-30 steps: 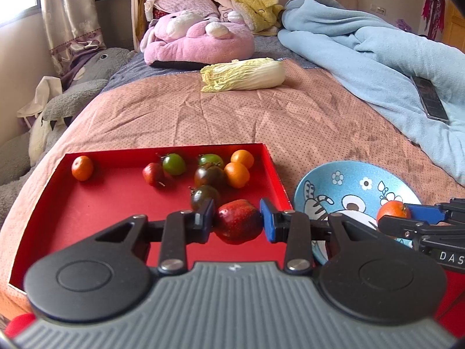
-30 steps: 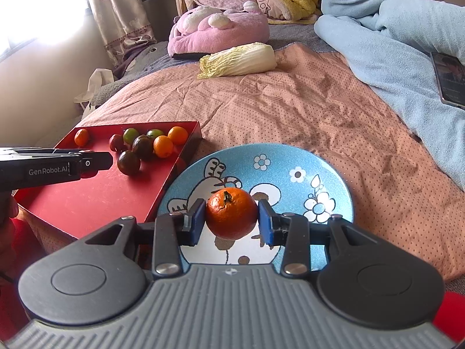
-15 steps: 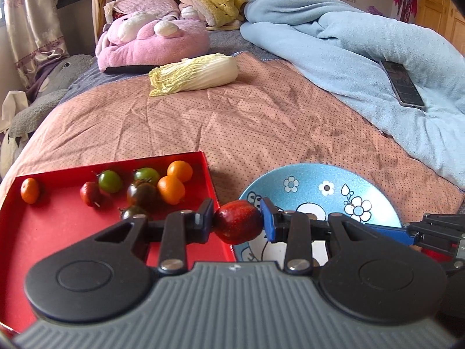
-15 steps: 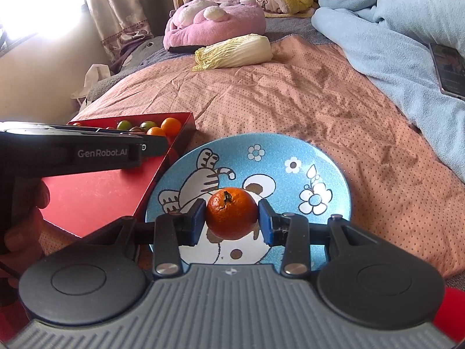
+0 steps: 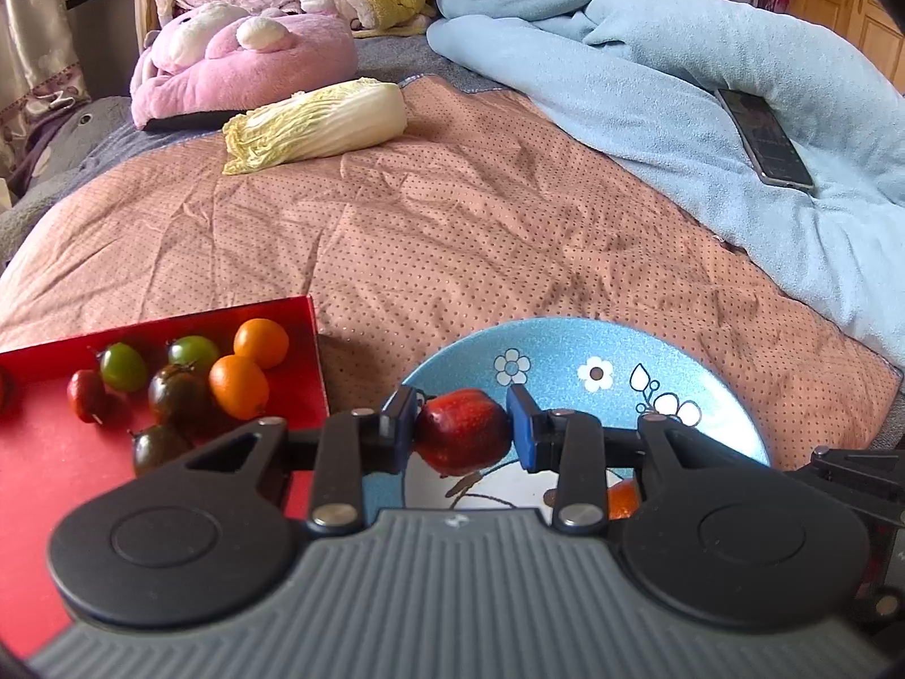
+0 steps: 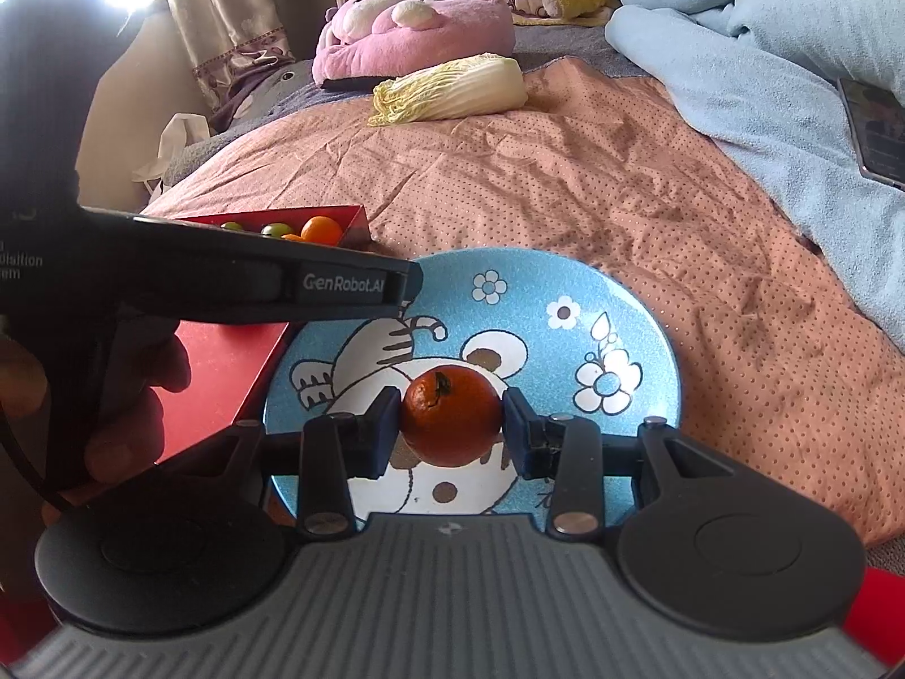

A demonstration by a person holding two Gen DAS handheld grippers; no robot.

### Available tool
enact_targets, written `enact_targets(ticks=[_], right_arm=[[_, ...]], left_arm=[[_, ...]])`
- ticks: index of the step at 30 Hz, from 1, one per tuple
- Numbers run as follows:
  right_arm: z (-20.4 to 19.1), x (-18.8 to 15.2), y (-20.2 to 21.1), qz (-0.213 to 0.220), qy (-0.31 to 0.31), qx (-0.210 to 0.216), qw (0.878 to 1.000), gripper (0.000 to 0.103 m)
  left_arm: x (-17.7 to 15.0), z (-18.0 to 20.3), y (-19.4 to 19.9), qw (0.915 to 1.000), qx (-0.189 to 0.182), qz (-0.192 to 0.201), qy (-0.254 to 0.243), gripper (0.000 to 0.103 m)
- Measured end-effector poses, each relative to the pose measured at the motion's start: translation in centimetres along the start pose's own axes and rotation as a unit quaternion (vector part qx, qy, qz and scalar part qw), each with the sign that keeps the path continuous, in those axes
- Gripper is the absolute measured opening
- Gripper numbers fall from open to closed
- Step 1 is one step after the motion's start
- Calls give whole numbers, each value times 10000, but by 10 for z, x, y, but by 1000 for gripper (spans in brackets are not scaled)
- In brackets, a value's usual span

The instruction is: Organize fruits

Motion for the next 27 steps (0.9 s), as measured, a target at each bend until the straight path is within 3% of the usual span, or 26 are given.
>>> enact_targets(ticks=[27], right_arm=[[28,-4,-3,-38,-70,-417,9991,45]], left_arm=[[-16,18,-15,9993,-169,-239,-233,38]])
Point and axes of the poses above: each gripper's, at about its wrist camera, not at the fingertips, and y roughly against the way its jaws point, z to its right, x to its top, the point moved 9 cm from there along -y, roughly the way its jaws point
